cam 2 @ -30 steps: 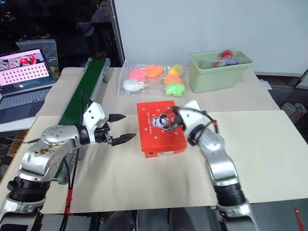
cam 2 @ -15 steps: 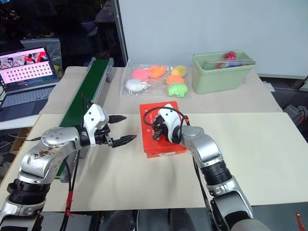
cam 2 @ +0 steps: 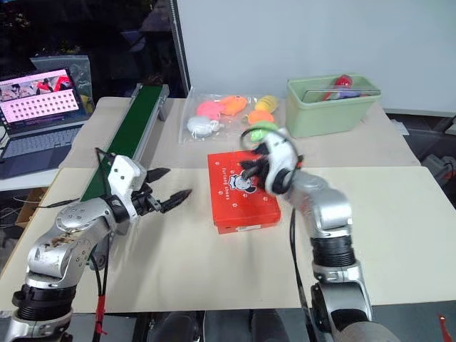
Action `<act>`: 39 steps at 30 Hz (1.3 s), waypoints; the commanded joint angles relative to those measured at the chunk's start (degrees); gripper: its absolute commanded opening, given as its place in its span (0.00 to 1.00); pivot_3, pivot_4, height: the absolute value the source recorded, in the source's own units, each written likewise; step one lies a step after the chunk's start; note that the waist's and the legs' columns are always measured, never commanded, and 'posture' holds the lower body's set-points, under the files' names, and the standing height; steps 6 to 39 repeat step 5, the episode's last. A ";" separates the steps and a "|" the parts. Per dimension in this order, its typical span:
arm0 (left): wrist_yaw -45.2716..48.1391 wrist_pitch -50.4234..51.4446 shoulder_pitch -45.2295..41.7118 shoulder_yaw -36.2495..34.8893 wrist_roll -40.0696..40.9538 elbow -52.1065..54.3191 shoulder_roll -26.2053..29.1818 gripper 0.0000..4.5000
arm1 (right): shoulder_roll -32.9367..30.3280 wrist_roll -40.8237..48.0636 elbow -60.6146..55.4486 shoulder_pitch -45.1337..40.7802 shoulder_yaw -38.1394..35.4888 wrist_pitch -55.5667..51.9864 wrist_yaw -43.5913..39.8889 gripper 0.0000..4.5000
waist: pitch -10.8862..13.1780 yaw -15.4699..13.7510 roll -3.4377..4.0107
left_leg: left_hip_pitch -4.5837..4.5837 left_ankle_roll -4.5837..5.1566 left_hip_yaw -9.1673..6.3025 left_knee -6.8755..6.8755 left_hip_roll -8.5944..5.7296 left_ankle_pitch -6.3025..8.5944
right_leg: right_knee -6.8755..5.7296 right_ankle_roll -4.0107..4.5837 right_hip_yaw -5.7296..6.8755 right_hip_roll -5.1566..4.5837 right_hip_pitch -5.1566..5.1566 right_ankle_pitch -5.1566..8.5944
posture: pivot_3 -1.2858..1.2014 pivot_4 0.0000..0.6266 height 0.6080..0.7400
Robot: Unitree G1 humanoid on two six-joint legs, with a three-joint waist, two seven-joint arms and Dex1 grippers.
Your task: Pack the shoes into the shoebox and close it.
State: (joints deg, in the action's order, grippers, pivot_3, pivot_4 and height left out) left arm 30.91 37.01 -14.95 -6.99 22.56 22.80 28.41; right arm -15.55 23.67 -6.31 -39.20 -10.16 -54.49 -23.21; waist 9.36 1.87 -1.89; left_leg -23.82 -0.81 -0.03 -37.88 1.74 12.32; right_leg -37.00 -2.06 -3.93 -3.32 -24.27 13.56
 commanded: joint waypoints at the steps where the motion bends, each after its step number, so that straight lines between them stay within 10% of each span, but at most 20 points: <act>1: -6.98 2.11 -0.52 -3.66 1.04 2.83 -3.52 1.00 | -3.71 0.49 -1.96 0.21 -9.61 1.55 5.10 0.01 | -0.01 -0.32 -0.01 | 0.01 0.00 0.01 0.00 -0.01 0.00 | 0.00 0.00 0.00 -0.01 0.02 0.00 | 0.52 0.24 0.92; 39: -12.15 2.95 -0.23 -2.86 -2.08 2.15 -5.24 1.00 | -8.93 -6.20 -0.04 4.59 -6.79 6.78 7.75 0.01 | -0.01 -0.47 -0.01 | 0.02 0.00 0.03 0.00 -0.02 0.00 | 0.06 -0.01 -0.01 0.01 0.03 0.01 | 0.52 0.24 0.92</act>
